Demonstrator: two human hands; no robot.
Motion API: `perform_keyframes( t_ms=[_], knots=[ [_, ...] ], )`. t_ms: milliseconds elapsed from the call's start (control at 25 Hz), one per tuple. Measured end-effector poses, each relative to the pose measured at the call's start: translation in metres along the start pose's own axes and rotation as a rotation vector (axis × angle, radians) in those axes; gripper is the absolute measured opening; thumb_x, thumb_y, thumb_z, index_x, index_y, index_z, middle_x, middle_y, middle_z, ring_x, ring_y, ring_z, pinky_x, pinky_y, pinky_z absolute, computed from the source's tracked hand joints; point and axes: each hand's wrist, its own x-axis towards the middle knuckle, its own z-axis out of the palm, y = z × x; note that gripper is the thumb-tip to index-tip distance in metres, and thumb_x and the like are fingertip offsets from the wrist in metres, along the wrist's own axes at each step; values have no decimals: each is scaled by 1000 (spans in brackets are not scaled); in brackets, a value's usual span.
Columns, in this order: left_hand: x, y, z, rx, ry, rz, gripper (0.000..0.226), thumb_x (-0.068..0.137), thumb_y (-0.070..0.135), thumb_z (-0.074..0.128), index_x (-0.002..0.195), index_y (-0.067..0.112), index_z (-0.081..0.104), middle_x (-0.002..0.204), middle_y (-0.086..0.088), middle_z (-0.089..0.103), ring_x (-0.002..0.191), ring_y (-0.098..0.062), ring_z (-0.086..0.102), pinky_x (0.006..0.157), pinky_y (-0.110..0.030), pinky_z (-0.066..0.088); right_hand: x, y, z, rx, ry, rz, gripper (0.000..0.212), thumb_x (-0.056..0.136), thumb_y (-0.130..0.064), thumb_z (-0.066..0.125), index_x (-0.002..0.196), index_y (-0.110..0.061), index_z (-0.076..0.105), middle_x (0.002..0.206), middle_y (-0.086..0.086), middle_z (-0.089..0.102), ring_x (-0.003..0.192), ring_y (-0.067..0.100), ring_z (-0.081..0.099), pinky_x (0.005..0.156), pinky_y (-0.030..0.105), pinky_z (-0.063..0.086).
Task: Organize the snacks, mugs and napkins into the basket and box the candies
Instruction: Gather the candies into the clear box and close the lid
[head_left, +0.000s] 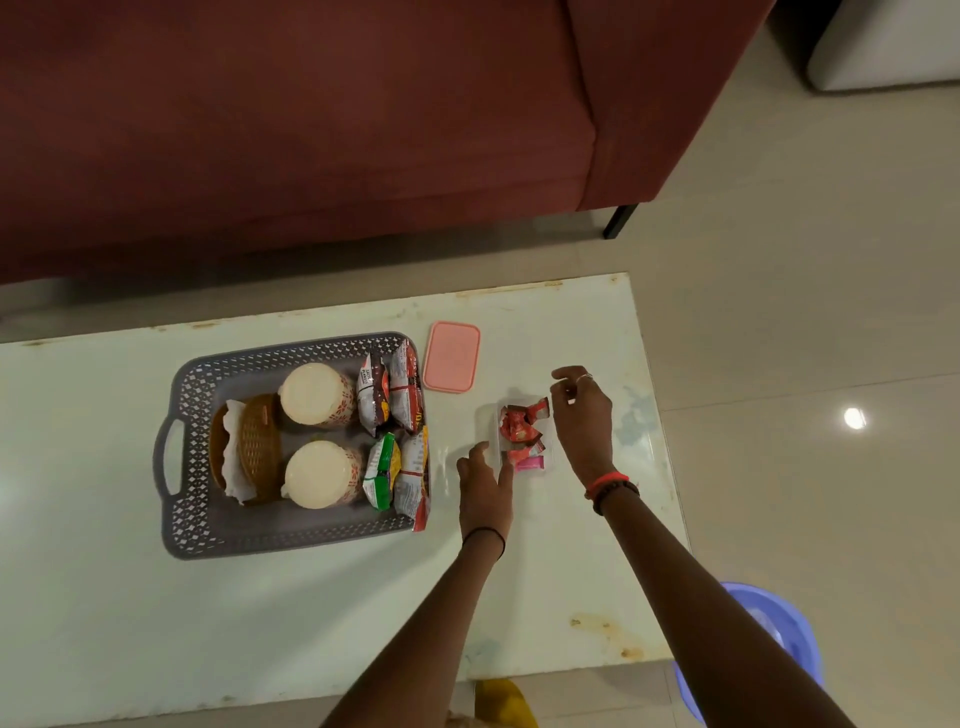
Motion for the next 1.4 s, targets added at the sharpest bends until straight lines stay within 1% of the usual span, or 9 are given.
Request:
perform_keyframes(
  t_ms=[160, 320, 440, 560, 720, 880, 1080, 1240, 1400],
  knots=[
    [8, -1, 7, -126, -3, -27, 40, 95, 26, 47, 130, 9, 43, 114, -20, 52, 90, -27, 58, 88, -34, 52, 38, -41, 24, -209, -83, -162, 25, 91, -2, 45, 105, -5, 64, 108, 11, 66, 101, 26, 59, 81, 38, 54],
    [10, -4, 5, -237, -30, -79, 39, 95, 25, 46, 131, 10, 42, 109, -24, 57, 64, -16, 61, 55, -9, 50, 61, -43, 17, -341, -95, -38, 21, 87, -5, 53, 104, -1, 65, 109, 18, 64, 105, 33, 57, 87, 38, 51],
    [10, -4, 4, -289, -35, -99, 37, 95, 24, 46, 130, 11, 42, 112, -25, 57, 60, -10, 59, 58, -12, 50, 38, -25, 8, -370, -194, 17, 18, 87, -6, 58, 102, 0, 64, 106, 19, 65, 99, 33, 62, 85, 39, 53],
    [10, -1, 2, -345, -53, -129, 35, 96, 20, 43, 130, 11, 43, 116, -26, 55, 63, -16, 60, 70, -26, 53, -1, -9, 9, -355, -194, 3, 19, 89, -3, 55, 107, -4, 62, 107, 15, 63, 96, 29, 63, 77, 37, 55],
    [8, 2, -3, -371, -69, -141, 34, 97, 19, 41, 130, 10, 43, 121, -25, 53, 76, -24, 63, 65, -18, 51, -34, 6, 16, -526, -149, -72, 23, 93, -12, 51, 113, -8, 63, 110, 9, 61, 105, 23, 55, 74, 36, 56],
    [5, 6, -11, -305, -108, -132, 34, 97, 18, 40, 129, 9, 44, 129, -21, 50, 107, -34, 59, 93, -37, 51, -50, 6, 20, -527, -147, -55, 25, 94, -23, 53, 99, -6, 70, 99, 9, 61, 99, 23, 53, 67, 31, 51],
    [4, 10, -20, -238, -111, -101, 31, 96, 16, 41, 126, 10, 47, 123, -18, 48, 111, -28, 53, 88, -22, 38, -16, -24, 17, -275, 15, -45, 19, 93, -7, 48, 98, -3, 66, 101, 14, 64, 98, 29, 59, 75, 32, 50],
    [7, 11, -23, -231, -98, -69, 32, 95, 14, 44, 126, 10, 47, 119, -18, 51, 108, -27, 54, 84, -20, 37, 24, -64, 62, -263, -135, -91, 29, 93, -3, 46, 118, 4, 57, 122, 20, 58, 114, 33, 53, 100, 37, 42],
    [15, 12, -24, -273, -81, -82, 35, 93, 11, 47, 127, 8, 47, 121, -19, 55, 108, -26, 55, 83, -24, 40, 33, -88, 120, -462, -216, -66, 81, 89, -44, 57, 145, 2, 21, 132, 23, 46, 122, 37, 43, 101, 43, 40]
  ],
)
